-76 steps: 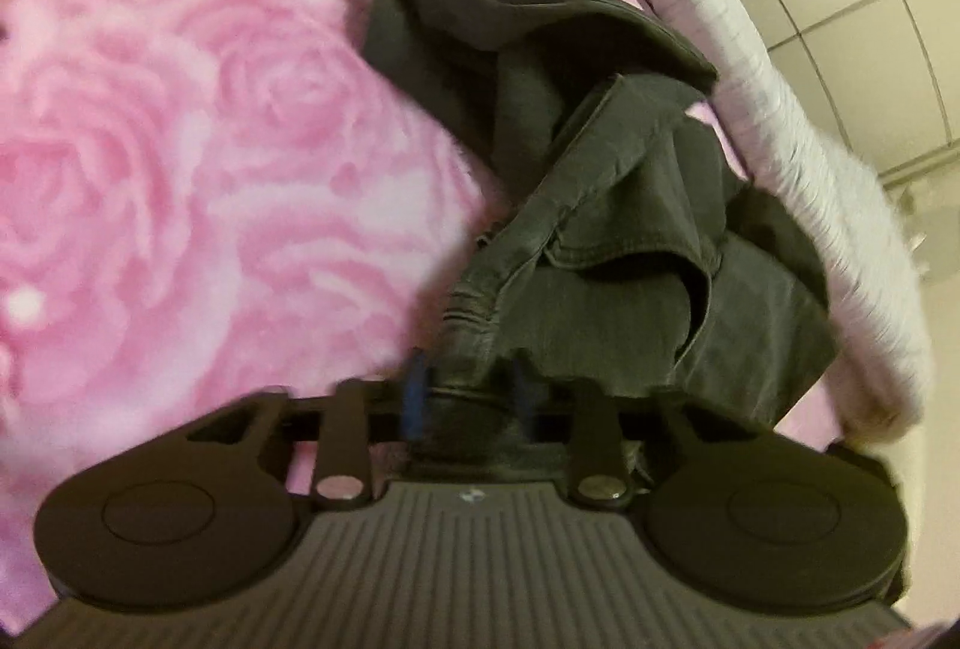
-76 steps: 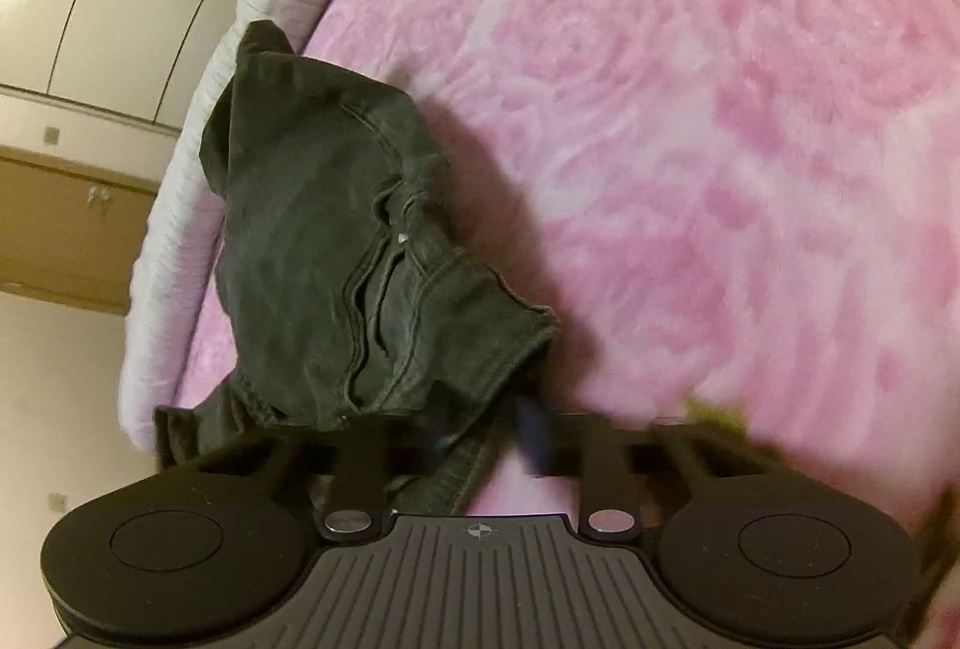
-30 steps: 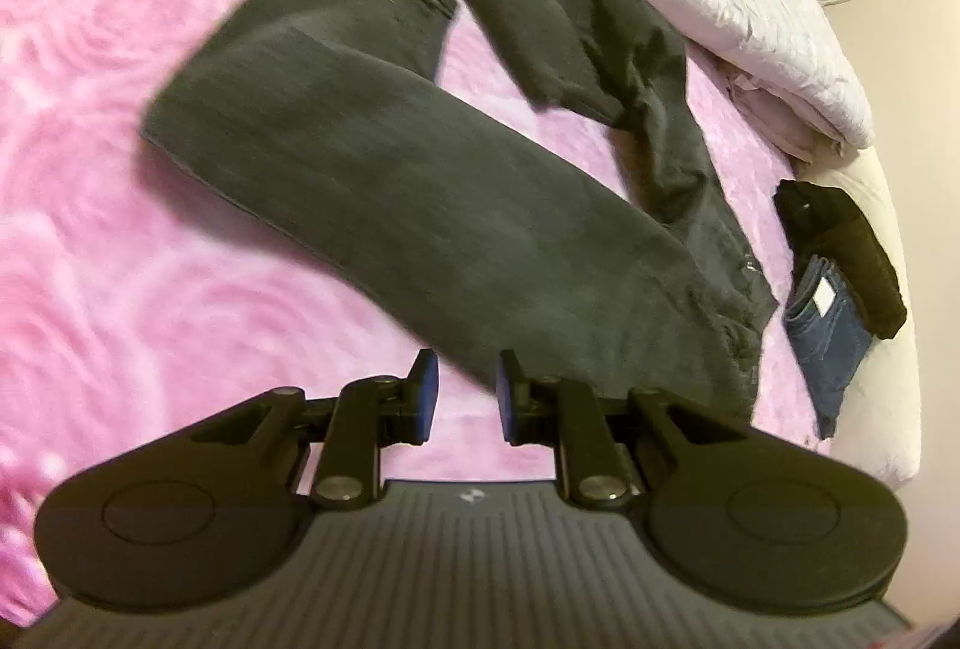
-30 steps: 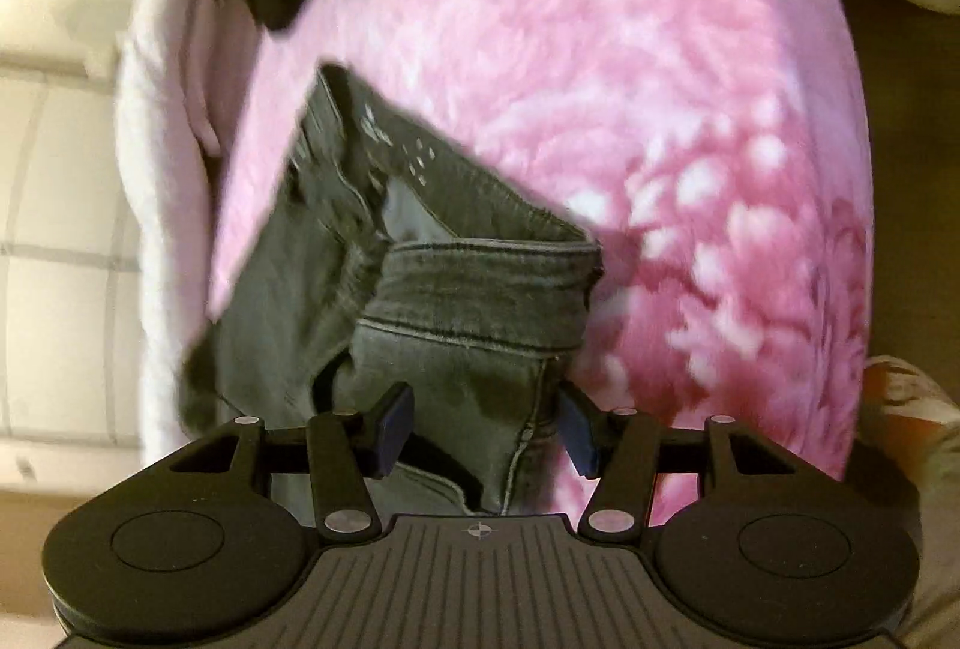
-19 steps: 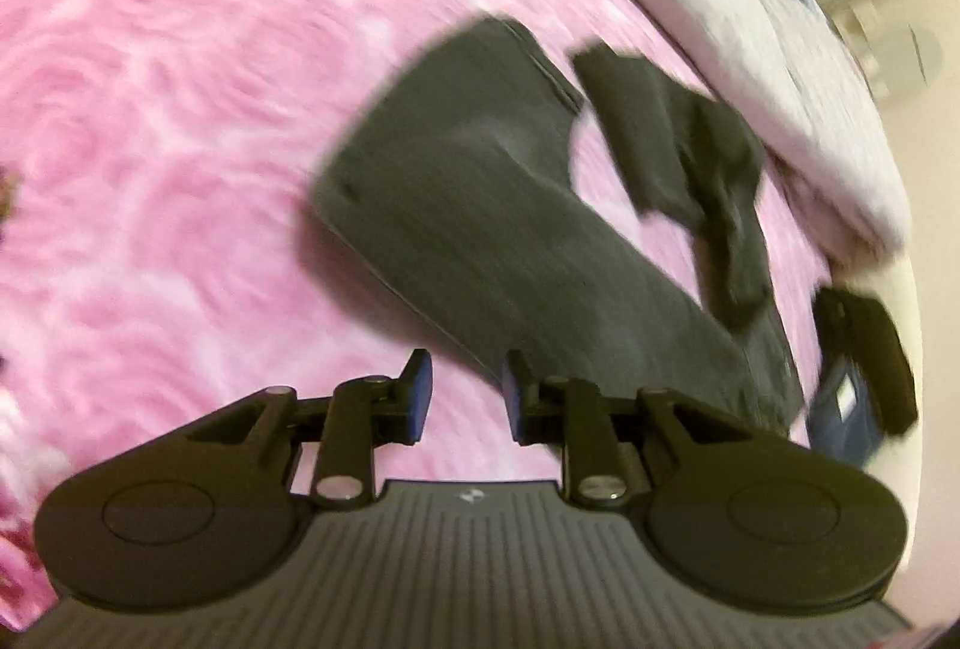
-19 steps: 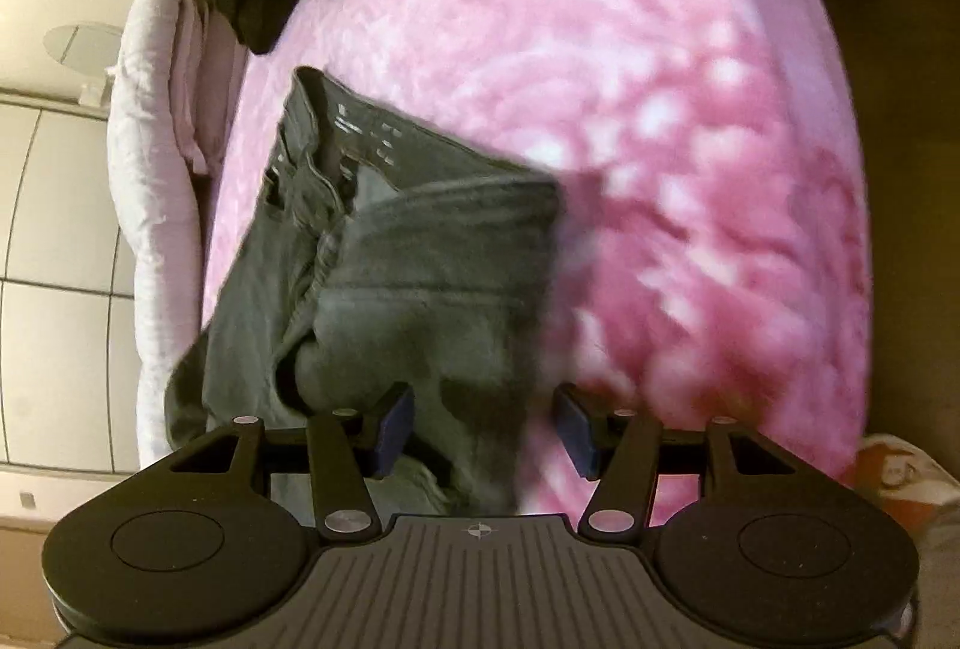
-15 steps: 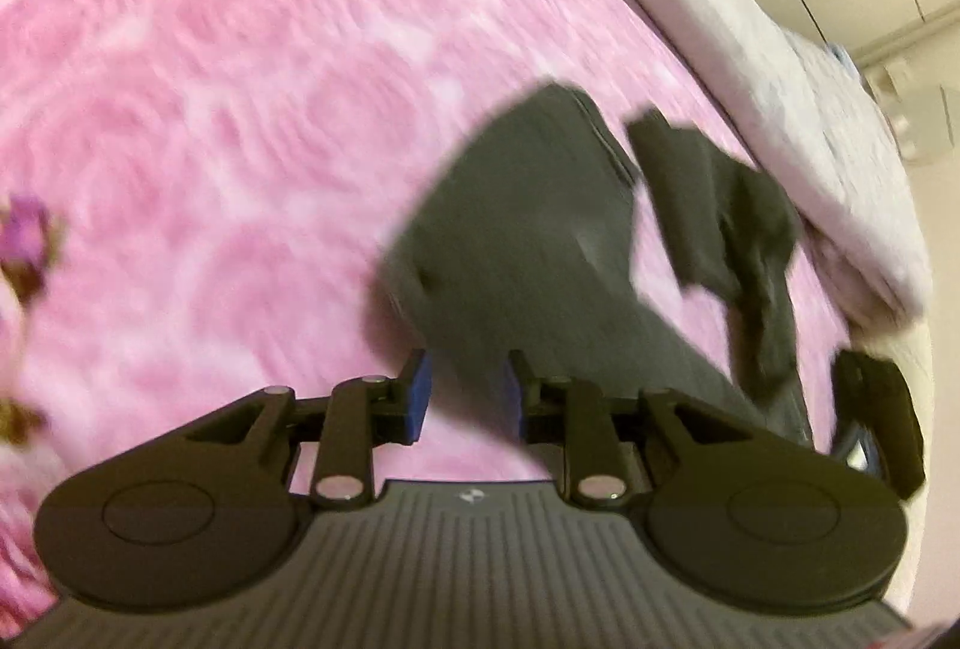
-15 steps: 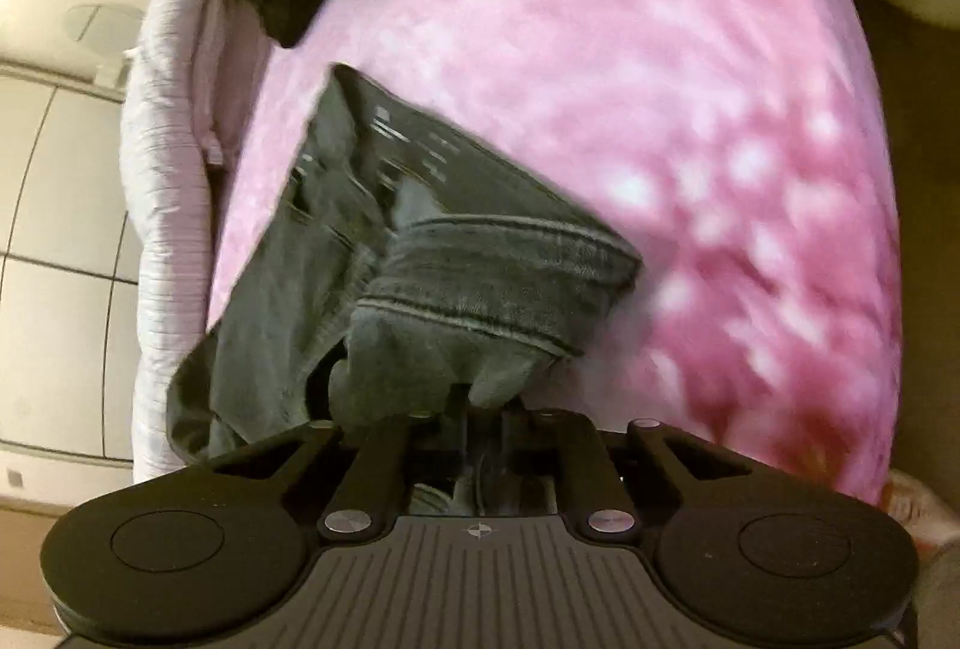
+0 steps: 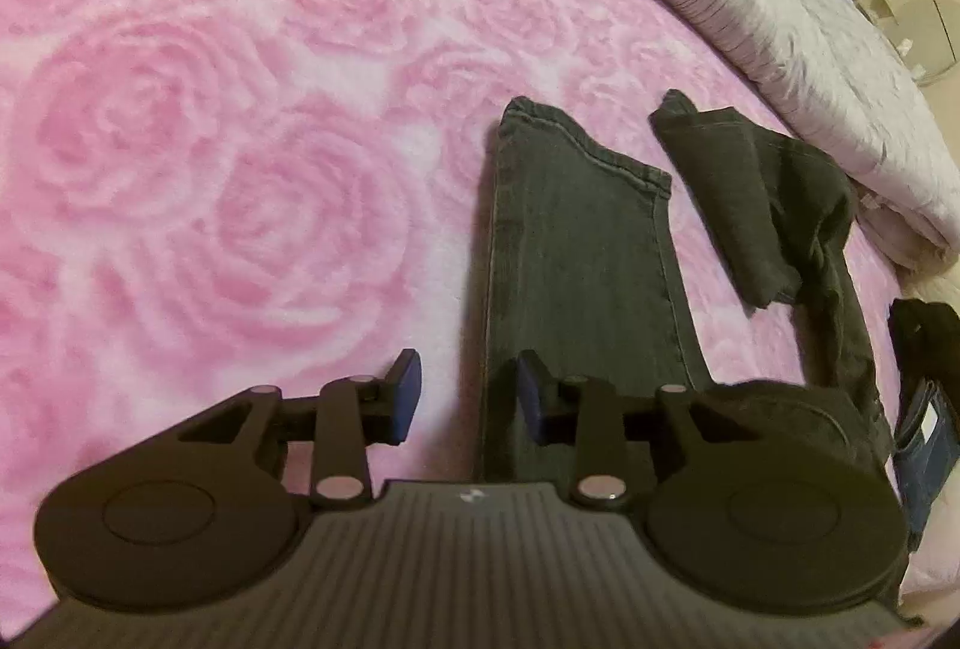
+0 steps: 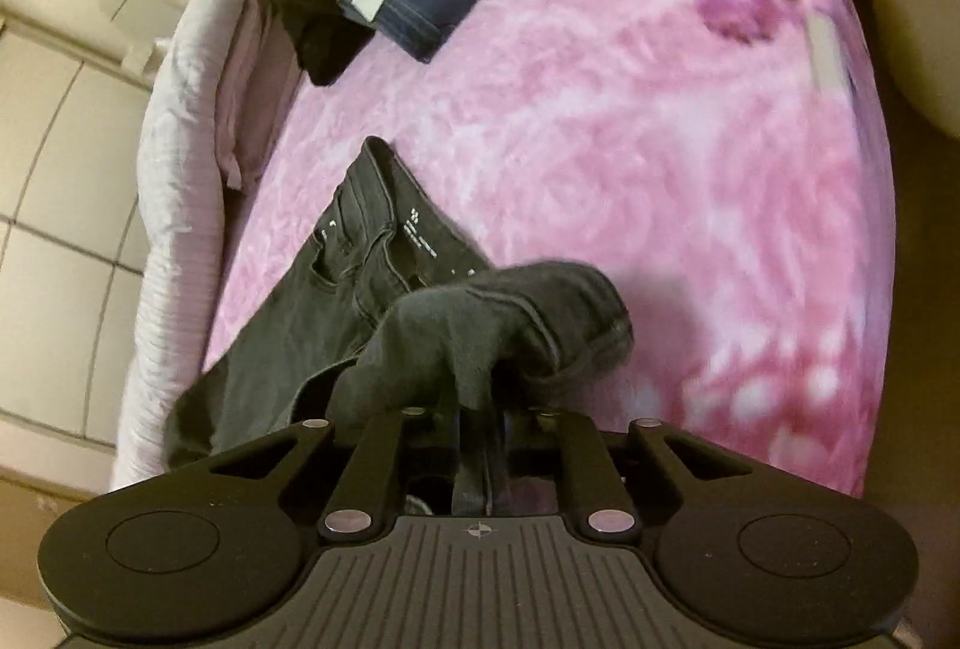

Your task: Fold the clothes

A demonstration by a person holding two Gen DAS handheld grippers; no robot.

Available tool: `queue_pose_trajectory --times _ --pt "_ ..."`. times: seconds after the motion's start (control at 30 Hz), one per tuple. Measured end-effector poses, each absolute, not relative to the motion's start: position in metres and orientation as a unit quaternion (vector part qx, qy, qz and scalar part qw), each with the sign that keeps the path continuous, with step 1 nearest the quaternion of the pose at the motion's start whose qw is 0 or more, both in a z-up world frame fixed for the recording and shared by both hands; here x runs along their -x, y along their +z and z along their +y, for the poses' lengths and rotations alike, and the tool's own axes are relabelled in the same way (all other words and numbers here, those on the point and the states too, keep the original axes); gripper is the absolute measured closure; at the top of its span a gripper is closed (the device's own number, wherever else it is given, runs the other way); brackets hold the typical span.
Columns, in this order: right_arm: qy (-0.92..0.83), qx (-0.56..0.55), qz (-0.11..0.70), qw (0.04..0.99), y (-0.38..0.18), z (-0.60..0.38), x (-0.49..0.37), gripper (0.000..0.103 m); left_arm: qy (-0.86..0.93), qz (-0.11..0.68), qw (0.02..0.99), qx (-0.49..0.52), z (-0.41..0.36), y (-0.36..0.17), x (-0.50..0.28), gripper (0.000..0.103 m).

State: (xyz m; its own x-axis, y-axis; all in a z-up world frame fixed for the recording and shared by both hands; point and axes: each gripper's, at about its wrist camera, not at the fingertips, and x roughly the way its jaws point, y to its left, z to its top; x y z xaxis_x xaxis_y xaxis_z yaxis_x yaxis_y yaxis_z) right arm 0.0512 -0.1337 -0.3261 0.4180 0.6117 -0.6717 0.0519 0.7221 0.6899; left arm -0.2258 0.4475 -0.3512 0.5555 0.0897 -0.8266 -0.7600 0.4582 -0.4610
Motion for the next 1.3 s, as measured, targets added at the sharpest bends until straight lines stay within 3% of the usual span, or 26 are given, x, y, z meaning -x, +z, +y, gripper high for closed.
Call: queue_pose_trajectory --times 0.07,0.1,0.13,0.17,0.2,0.23,0.27,0.3,0.4,0.53,0.63,0.8,0.87,0.93,1.03,1.3 --pt "0.181 -0.326 0.512 0.774 -0.329 -0.134 -0.049 0.075 0.273 0.378 0.766 0.442 0.448 -0.357 0.218 0.072" --pt "0.181 -0.323 0.514 0.774 -0.33 -0.135 -0.049 0.056 0.271 0.376 0.77 0.439 0.447 -0.358 0.214 0.072" --pt "0.181 -0.323 0.514 0.774 -0.33 -0.136 -0.049 0.047 0.266 0.375 0.775 0.435 0.448 -0.359 0.21 0.074" --pt "0.182 -0.325 0.509 0.775 -0.33 -0.138 -0.049 0.044 0.258 0.374 0.778 0.434 0.448 -0.359 0.206 0.08" --pt "0.184 -0.328 0.505 0.777 -0.33 -0.14 -0.049 0.044 0.249 0.375 0.778 0.439 0.45 -0.358 0.202 0.1" --pt "0.185 -0.33 0.501 0.778 -0.33 -0.142 -0.049 0.044 0.243 0.373 0.78 0.44 0.451 -0.356 0.199 0.1" --pt "0.188 -0.332 0.497 0.78 -0.328 -0.142 -0.05 0.044 0.243 0.368 0.786 0.433 0.451 -0.35 0.198 0.1" --pt "0.192 -0.332 0.493 0.781 -0.323 -0.141 -0.052 0.051 0.243 0.361 0.794 0.423 0.451 -0.342 0.199 0.1" --pt "0.206 -0.334 0.48 0.785 -0.31 -0.136 -0.057 0.095 0.264 0.318 0.815 0.408 0.454 -0.3 0.224 0.1" --pt "0.271 -0.313 0.467 0.781 -0.266 -0.127 -0.049 0.095 0.339 0.228 0.824 0.393 0.459 -0.218 0.313 0.1" --pt "0.275 -0.293 0.49 0.773 -0.261 -0.131 -0.036 0.096 0.383 0.246 0.809 0.371 0.448 -0.196 0.376 0.099" --pt "0.206 -0.221 0.568 0.765 -0.296 -0.14 -0.017 0.095 0.428 0.372 0.716 0.406 0.413 -0.285 0.417 0.097" --pt "0.177 -0.241 0.595 0.746 -0.318 -0.146 -0.015 0.095 0.441 0.39 0.699 0.406 0.399 -0.308 0.417 0.097" --pt "0.178 -0.269 0.587 0.743 -0.325 -0.149 -0.012 0.095 0.454 0.384 0.696 0.403 0.39 -0.316 0.418 0.094" --pt "0.202 -0.255 0.576 0.75 -0.33 -0.15 -0.013 0.093 0.455 0.363 0.688 0.434 0.394 -0.318 0.421 0.08" --pt "0.194 -0.295 0.579 0.735 -0.356 -0.156 -0.018 0.088 0.46 0.36 0.682 0.441 0.4 -0.33 0.413 0.08"
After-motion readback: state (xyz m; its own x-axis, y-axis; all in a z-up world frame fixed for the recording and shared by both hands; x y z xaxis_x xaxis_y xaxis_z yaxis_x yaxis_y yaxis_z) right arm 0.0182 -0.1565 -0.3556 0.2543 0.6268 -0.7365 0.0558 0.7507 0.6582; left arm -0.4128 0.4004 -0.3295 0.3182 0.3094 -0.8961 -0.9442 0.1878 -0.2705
